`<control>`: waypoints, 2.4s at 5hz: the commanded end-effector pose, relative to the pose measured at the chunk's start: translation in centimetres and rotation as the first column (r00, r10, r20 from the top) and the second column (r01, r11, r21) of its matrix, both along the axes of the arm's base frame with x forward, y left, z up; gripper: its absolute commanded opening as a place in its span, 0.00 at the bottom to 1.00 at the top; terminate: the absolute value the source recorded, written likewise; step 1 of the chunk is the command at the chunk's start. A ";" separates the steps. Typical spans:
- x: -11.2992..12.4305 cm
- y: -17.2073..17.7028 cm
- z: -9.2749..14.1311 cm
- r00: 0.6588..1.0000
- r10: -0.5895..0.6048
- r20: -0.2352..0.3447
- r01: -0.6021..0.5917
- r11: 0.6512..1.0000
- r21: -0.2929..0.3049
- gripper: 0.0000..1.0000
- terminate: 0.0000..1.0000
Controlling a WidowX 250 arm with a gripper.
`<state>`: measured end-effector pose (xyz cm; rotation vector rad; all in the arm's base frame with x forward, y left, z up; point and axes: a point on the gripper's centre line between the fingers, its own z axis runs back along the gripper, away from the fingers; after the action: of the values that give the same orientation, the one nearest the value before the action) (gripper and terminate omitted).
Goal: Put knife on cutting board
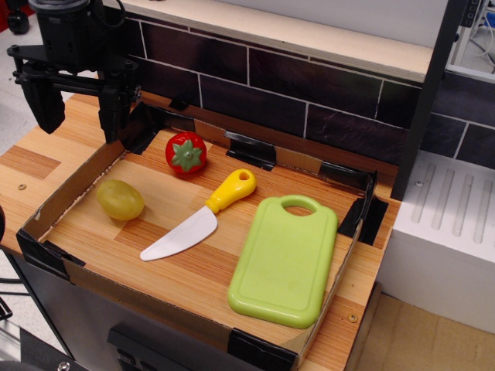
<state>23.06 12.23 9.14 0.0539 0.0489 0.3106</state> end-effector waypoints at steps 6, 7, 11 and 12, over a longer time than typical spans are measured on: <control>4.1 -8.6 -0.3 0.813 -0.554 0.181 0.572 0.817 -0.071 1.00 0.00; 4.1 -9.6 -1.4 0.801 -0.564 0.202 0.582 0.812 -0.043 1.00 0.00; 6.7 -10.2 -4.6 0.824 -0.535 0.185 0.556 0.826 -0.092 1.00 0.00; 6.7 -10.2 -5.1 0.823 -0.546 0.158 0.566 0.813 -0.135 1.00 0.00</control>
<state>29.36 1.74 2.86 -0.1449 -0.0072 -0.2773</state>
